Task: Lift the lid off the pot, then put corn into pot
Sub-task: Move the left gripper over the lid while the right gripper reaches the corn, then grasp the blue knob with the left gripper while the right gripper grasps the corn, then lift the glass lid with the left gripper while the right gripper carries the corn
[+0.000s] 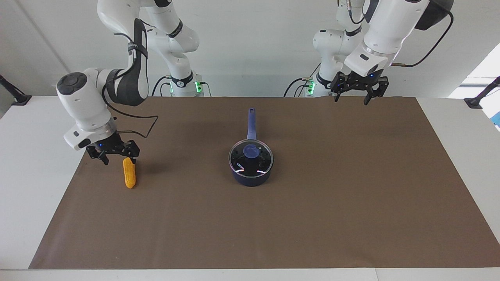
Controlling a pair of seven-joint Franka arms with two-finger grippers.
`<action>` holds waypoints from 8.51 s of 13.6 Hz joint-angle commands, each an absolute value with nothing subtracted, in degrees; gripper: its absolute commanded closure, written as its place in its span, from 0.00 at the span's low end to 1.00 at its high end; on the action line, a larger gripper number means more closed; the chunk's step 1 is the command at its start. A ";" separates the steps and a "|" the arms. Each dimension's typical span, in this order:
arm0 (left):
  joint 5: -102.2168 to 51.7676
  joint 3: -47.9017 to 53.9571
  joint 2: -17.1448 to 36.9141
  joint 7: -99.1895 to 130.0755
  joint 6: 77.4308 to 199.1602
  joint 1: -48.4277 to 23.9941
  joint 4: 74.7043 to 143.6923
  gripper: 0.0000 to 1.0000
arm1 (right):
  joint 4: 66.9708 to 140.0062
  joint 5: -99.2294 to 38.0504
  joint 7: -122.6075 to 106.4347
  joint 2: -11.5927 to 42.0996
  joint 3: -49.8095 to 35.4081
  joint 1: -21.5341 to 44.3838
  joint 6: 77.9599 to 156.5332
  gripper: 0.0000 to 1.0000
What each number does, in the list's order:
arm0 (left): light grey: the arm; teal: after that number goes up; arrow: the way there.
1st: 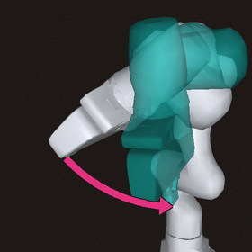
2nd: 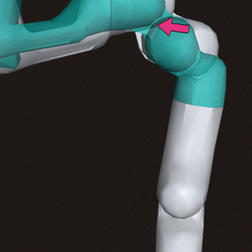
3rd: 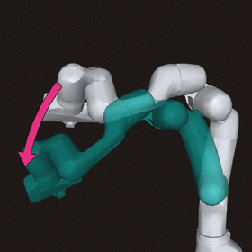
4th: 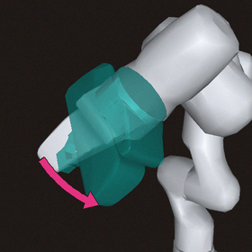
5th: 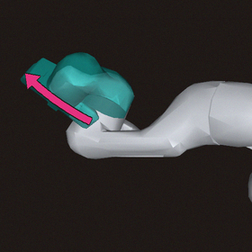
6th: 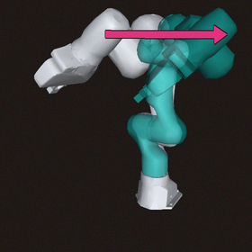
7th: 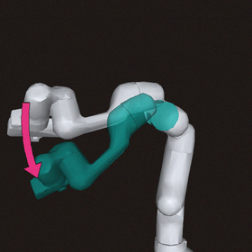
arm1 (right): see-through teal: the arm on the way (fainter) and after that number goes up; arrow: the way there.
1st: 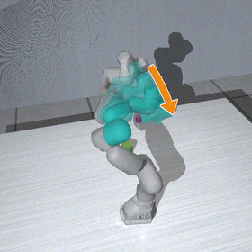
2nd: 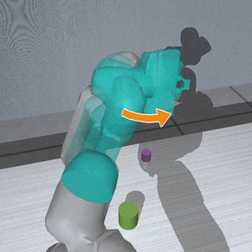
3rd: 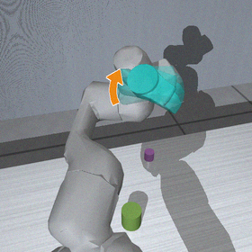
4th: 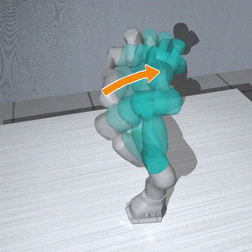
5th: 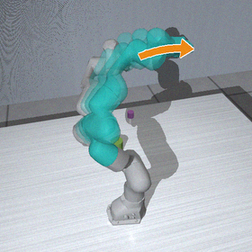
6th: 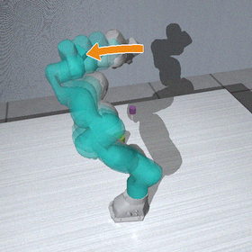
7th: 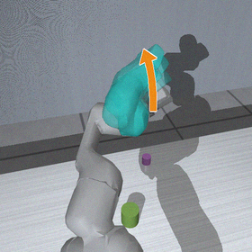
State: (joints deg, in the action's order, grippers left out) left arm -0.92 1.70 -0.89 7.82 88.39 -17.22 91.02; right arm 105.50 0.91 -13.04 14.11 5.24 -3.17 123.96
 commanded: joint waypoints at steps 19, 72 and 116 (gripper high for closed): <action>3.69 0.88 23.19 43.66 103.09 -37.08 79.29 0.00 | 113.47 1.67 -24.08 19.07 5.19 -5.98 131.75 0.90; 1.76 0.88 28.57 45.88 114.26 -41.22 82.44 0.23 | 103.97 0.70 -5.80 16.17 4.48 -5.36 129.11 1.00; -2.81 0.09 10.91 -7.36 103.16 -5.37 97.44 1.00 | 86.40 5.54 26.28 24.69 -7.56 24.17 117.41 1.00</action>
State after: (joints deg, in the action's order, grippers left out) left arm -1.76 -0.34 17.01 -3.34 98.33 -7.62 87.91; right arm 89.20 4.96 25.13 21.69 -7.46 23.65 116.21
